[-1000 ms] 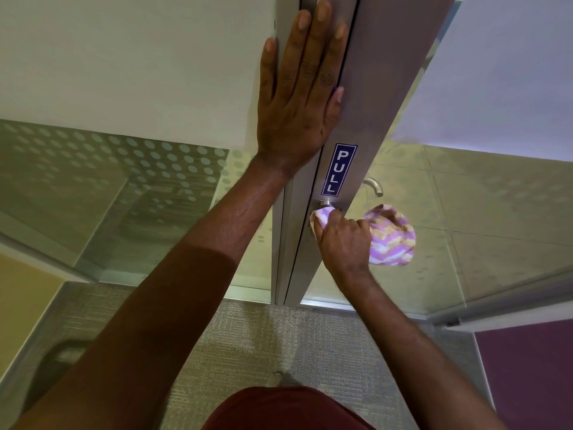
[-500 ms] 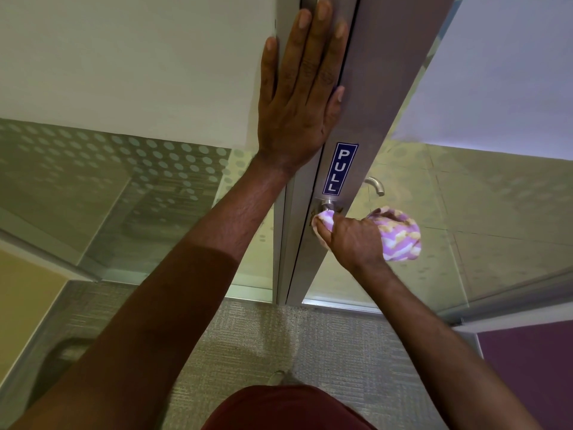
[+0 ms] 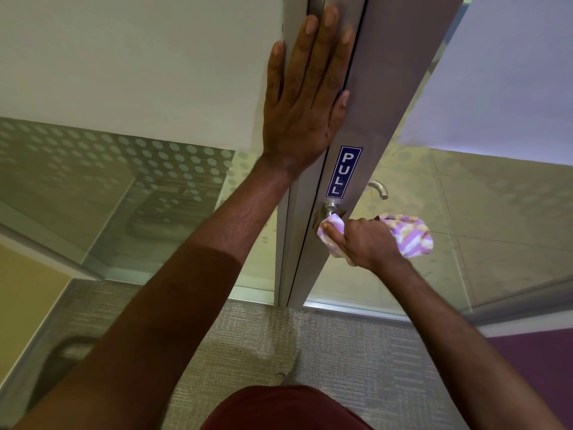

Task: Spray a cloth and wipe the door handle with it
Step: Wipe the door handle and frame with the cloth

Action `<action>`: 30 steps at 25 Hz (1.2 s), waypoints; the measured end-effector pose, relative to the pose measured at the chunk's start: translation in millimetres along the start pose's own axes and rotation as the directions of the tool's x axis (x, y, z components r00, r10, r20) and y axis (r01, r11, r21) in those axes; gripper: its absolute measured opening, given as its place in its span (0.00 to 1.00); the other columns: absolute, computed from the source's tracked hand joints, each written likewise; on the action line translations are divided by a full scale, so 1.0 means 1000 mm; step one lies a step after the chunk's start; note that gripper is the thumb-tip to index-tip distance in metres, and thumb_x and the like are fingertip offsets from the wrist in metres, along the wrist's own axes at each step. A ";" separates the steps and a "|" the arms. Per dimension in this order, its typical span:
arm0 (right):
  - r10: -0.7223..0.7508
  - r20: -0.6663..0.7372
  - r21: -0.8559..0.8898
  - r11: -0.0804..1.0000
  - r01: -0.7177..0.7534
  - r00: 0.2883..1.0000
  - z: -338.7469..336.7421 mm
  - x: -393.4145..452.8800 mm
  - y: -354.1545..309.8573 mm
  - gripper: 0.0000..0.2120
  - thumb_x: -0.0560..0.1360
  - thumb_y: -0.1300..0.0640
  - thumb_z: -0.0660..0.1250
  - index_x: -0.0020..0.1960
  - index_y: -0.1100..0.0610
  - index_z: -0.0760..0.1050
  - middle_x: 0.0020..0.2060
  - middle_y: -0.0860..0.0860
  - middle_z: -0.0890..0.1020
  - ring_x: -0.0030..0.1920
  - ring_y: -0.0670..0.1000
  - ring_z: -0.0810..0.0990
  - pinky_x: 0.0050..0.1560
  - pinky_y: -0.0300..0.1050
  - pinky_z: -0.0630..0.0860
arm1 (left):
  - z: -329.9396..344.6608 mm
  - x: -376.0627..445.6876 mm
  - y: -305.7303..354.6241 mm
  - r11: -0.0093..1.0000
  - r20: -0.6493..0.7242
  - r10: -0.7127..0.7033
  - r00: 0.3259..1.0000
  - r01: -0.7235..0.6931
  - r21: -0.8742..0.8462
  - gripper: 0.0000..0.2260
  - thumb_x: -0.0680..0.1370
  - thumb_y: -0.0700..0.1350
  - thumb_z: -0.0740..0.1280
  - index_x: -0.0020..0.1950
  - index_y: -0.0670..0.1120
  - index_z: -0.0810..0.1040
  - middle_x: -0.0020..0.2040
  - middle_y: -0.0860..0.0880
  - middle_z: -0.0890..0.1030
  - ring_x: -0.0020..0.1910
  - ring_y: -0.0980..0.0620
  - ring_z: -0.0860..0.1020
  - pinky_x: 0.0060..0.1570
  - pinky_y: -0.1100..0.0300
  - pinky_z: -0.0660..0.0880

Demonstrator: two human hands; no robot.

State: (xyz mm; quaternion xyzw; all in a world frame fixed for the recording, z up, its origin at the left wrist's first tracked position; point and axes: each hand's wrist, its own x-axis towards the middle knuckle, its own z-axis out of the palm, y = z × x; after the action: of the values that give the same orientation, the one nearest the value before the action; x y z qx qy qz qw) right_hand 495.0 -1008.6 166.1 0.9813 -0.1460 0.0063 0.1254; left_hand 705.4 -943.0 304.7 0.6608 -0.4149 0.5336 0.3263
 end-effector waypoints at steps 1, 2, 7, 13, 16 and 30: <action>-0.013 0.009 0.001 1.000 0.013 1.000 -0.001 -0.001 0.001 0.31 0.85 0.39 0.42 0.65 0.57 0.76 0.40 0.57 0.83 0.34 0.59 0.82 0.36 0.47 0.76 | 0.000 -0.001 0.000 1.000 0.001 0.003 1.000 -0.003 0.004 0.23 0.86 0.49 0.63 0.79 0.42 0.67 0.76 0.38 0.75 0.78 0.40 0.65 0.83 0.47 0.45; 0.025 -0.034 0.060 0.998 -0.023 0.999 -0.003 -0.006 0.000 0.28 0.85 0.38 0.49 0.59 0.58 0.79 0.36 0.56 0.83 0.32 0.58 0.81 0.37 0.47 0.77 | 0.000 -0.001 0.001 1.000 0.001 0.007 1.000 -0.007 0.009 0.23 0.86 0.50 0.63 0.79 0.42 0.66 0.76 0.38 0.75 0.78 0.40 0.65 0.83 0.46 0.45; 0.015 -0.195 0.061 0.998 -0.003 0.981 0.027 -0.032 0.018 0.21 0.76 0.46 0.74 0.62 0.59 0.78 0.45 0.57 0.84 0.46 0.61 0.84 0.55 0.55 0.76 | 0.001 -0.002 0.001 1.000 0.003 0.027 1.000 -0.027 -0.001 0.24 0.86 0.51 0.62 0.79 0.43 0.65 0.77 0.39 0.74 0.79 0.41 0.65 0.83 0.46 0.47; 0.060 -0.270 0.114 0.993 -0.030 0.961 0.010 -0.015 0.020 0.21 0.84 0.39 0.56 0.49 0.52 0.80 0.27 0.55 0.80 0.26 0.58 0.78 0.33 0.48 0.75 | 0.002 -0.001 -0.001 1.000 0.016 0.031 0.999 -0.030 -0.006 0.23 0.86 0.51 0.61 0.79 0.43 0.64 0.76 0.39 0.74 0.78 0.41 0.64 0.84 0.47 0.44; 0.092 -0.241 0.119 0.991 -0.064 0.966 0.009 -0.016 0.019 0.27 0.85 0.36 0.49 0.50 0.50 0.81 0.27 0.54 0.80 0.27 0.58 0.78 0.34 0.47 0.70 | 0.002 -0.001 -0.001 0.999 0.028 0.038 0.999 -0.037 -0.011 0.23 0.87 0.51 0.58 0.79 0.43 0.64 0.77 0.38 0.73 0.79 0.40 0.64 0.84 0.46 0.45; -0.034 -0.395 0.058 0.996 0.062 0.918 0.018 -0.013 0.031 0.20 0.85 0.40 0.53 0.49 0.51 0.75 0.22 0.51 0.73 0.20 0.56 0.71 0.27 0.42 0.70 | -0.004 0.001 0.001 0.999 0.069 0.054 0.996 -0.054 -0.002 0.24 0.88 0.53 0.54 0.81 0.44 0.62 0.80 0.42 0.62 0.81 0.42 0.59 0.85 0.46 0.43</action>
State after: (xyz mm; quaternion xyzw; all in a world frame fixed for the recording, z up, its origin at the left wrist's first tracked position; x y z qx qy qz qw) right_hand 473.1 -1038.4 156.1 0.9671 -0.0935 0.2052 0.1180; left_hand 703.1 -940.2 306.5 0.6673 -0.4437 0.5192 0.2972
